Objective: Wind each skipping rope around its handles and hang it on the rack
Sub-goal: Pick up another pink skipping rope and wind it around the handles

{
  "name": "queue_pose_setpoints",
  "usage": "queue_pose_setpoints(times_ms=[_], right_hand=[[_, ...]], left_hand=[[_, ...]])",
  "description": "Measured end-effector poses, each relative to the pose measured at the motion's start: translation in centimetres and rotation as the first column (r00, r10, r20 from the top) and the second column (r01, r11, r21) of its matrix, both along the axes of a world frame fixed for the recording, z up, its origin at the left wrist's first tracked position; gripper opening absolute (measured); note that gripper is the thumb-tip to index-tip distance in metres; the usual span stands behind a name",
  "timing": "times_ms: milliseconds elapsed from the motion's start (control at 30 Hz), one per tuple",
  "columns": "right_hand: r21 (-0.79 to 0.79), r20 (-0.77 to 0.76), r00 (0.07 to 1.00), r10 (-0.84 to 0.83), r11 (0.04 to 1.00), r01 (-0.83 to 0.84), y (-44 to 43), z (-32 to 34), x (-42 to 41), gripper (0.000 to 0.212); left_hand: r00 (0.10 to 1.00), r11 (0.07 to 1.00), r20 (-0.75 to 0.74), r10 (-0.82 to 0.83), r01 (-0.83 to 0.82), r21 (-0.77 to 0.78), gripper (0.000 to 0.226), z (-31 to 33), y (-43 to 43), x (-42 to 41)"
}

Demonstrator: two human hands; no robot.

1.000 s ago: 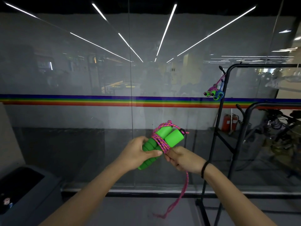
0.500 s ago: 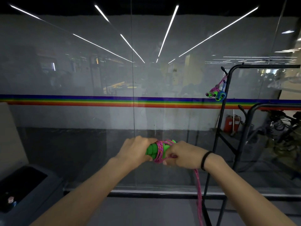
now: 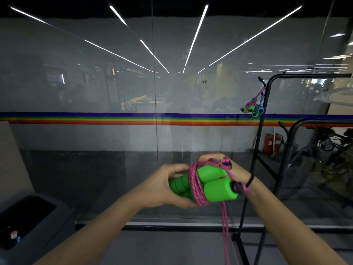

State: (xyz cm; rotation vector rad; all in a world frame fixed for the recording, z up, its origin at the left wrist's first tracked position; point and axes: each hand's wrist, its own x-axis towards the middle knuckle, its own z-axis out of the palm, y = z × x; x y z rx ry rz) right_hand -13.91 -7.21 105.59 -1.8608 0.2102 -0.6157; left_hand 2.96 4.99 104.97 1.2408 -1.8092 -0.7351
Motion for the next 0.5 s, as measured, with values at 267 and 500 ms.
queue_pose_setpoints(times_ms=[267,500], right_hand=[[-0.064,-0.073,0.961,-0.268,0.962,0.264,1.0,-2.6,1.8,0.039],[-0.717,-0.232,0.845,-0.481,0.672,0.185,1.6,-0.4,2.0,0.033]], left_hand=[[0.789,0.929,-0.516,0.333,-0.367,0.04,0.034,-0.2,-2.1,-1.1],[0.704,0.693,0.005,0.71,-0.697,-0.184,0.048,-0.8,-3.2,0.8]])
